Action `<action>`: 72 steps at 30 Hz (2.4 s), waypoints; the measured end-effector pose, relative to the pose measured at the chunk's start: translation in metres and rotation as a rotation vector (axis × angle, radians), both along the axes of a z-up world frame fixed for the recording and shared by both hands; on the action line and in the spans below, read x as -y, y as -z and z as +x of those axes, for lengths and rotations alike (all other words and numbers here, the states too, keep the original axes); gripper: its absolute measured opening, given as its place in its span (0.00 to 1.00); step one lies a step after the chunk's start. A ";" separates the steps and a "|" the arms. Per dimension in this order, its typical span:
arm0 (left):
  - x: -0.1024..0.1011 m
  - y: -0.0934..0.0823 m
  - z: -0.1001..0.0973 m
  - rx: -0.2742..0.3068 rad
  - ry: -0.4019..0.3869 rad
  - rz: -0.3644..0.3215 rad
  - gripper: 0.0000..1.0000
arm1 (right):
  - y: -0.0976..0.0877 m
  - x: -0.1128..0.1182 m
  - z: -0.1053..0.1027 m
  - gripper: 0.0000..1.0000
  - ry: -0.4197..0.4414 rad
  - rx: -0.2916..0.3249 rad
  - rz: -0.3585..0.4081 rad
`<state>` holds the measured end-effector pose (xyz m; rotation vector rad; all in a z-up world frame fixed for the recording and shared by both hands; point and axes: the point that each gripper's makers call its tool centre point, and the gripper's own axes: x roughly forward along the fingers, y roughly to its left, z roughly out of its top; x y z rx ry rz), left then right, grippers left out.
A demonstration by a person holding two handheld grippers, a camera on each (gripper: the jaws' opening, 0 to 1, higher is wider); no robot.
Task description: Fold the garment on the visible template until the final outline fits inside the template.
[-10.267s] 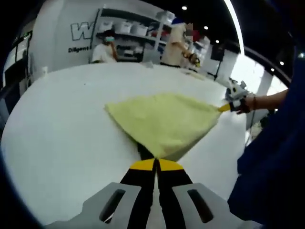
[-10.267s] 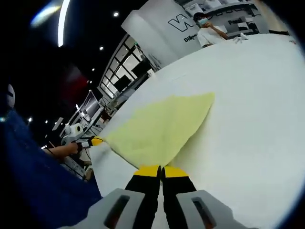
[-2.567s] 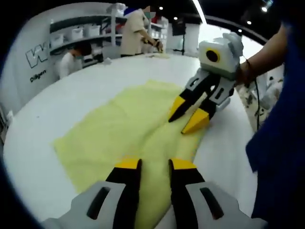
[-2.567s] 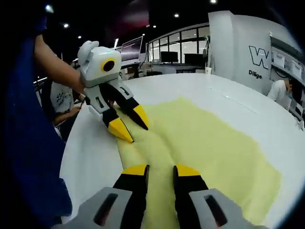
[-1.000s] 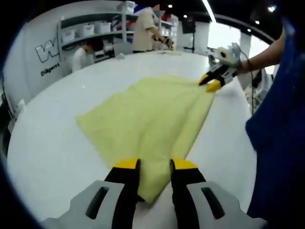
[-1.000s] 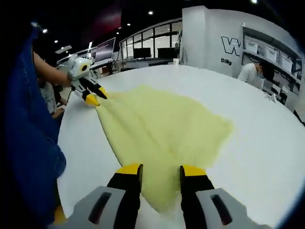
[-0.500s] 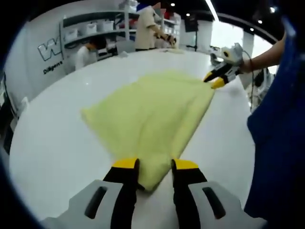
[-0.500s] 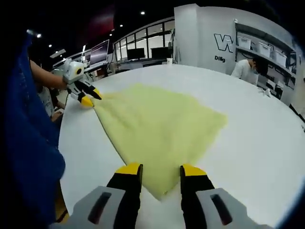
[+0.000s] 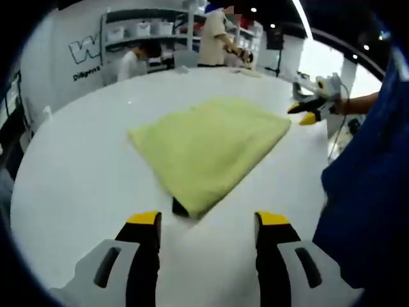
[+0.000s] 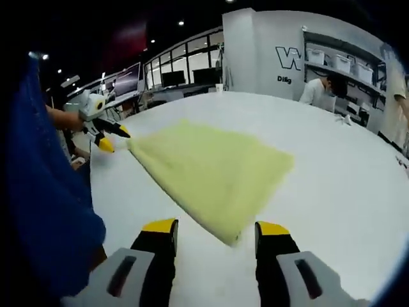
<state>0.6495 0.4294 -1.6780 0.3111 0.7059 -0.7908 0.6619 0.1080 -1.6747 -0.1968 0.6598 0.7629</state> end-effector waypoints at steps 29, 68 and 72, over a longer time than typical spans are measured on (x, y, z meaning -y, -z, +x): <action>-0.001 -0.060 -0.037 -0.036 -0.242 -0.334 0.99 | -0.066 0.023 -0.038 1.00 0.293 0.028 0.346; -0.014 -0.089 -0.054 -0.023 -0.484 -0.463 0.99 | -0.073 -0.014 -0.029 1.00 0.270 0.008 0.442; -0.017 -0.086 -0.059 -0.019 -0.500 -0.455 0.99 | -0.076 -0.020 -0.027 1.00 0.264 0.004 0.449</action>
